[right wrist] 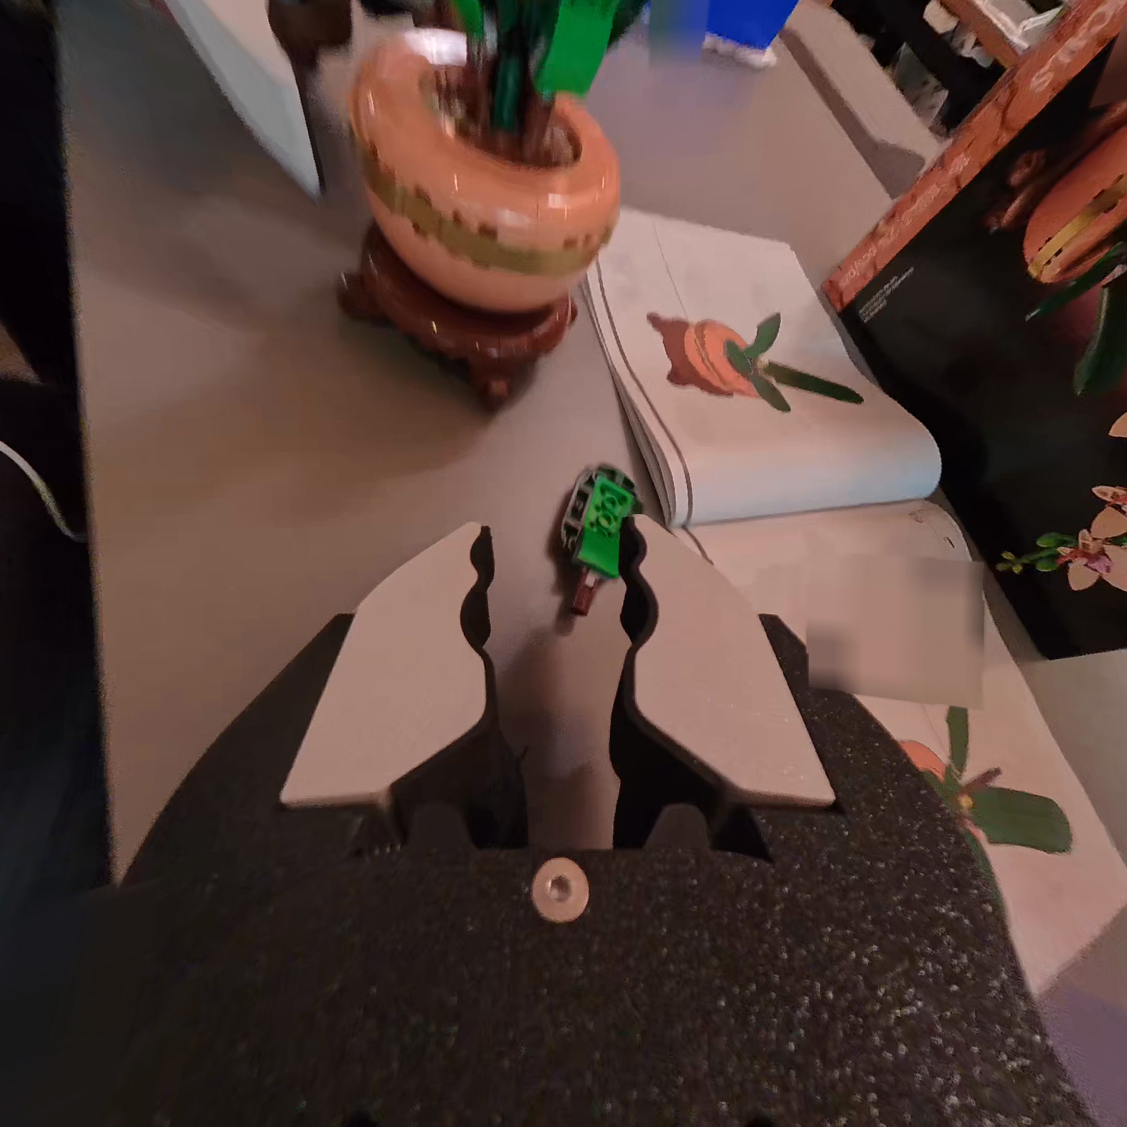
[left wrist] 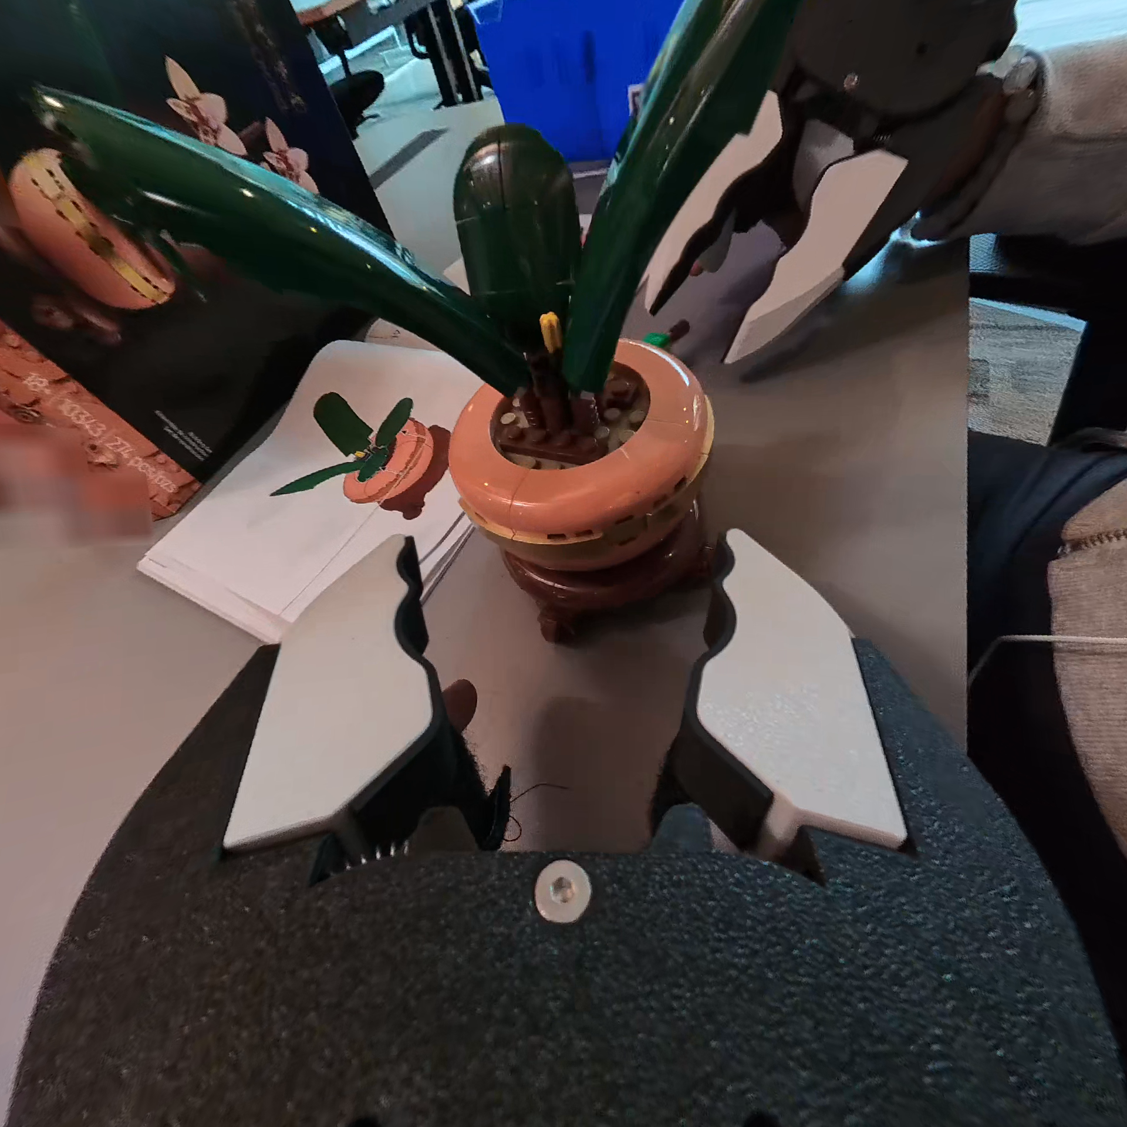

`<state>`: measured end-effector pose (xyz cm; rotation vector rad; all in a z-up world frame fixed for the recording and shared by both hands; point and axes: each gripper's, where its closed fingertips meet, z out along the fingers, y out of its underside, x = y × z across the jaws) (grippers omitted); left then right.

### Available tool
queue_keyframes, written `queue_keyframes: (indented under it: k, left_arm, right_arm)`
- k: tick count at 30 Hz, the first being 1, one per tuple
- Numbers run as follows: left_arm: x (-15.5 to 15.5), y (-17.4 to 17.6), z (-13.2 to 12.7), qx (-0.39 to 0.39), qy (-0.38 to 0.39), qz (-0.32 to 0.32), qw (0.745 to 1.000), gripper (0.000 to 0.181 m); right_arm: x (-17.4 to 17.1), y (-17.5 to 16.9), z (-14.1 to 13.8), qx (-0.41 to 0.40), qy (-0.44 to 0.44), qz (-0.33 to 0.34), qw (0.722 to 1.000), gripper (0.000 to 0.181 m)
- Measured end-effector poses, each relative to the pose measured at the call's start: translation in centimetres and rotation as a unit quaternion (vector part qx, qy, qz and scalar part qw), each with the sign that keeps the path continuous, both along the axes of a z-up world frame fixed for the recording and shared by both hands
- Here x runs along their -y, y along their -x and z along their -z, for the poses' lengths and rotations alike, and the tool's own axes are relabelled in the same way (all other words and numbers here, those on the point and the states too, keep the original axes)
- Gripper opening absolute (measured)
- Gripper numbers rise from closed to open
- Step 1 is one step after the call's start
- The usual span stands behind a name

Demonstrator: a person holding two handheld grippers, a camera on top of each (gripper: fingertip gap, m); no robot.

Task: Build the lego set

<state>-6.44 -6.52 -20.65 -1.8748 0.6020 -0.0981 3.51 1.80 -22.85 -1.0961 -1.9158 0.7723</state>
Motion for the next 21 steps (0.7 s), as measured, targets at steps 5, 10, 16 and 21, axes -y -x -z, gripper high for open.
queue_keyframes:
  k: [5, 10, 16, 21]
  left_arm:
    - [-0.8, -0.6, 0.0, 0.005, 0.002, 0.024, 1.0, 0.094]
    - [-1.4, -1.3, -0.3, 0.001, -0.018, 0.017, 1.0, 0.079]
    - [-1.4, -2.2, -0.3, -0.009, -0.021, -0.114, 0.993, 0.078]
    - [-1.3, -3.8, -0.1, -0.04, -0.024, -0.221, 0.974, 0.077]
  right_arm:
    - [4.8, 2.0, -6.1, -0.1, 0.206, 0.004, 0.973, 0.015]
    - [6.5, 5.0, -5.4, -0.13, 0.213, 0.063, 0.966, 0.019]
    - [5.8, 5.5, -4.9, -0.144, 0.215, 0.06, 0.964, 0.014]
    - [5.0, 5.1, -4.9, -0.129, 0.199, -0.022, 0.971, 0.013]
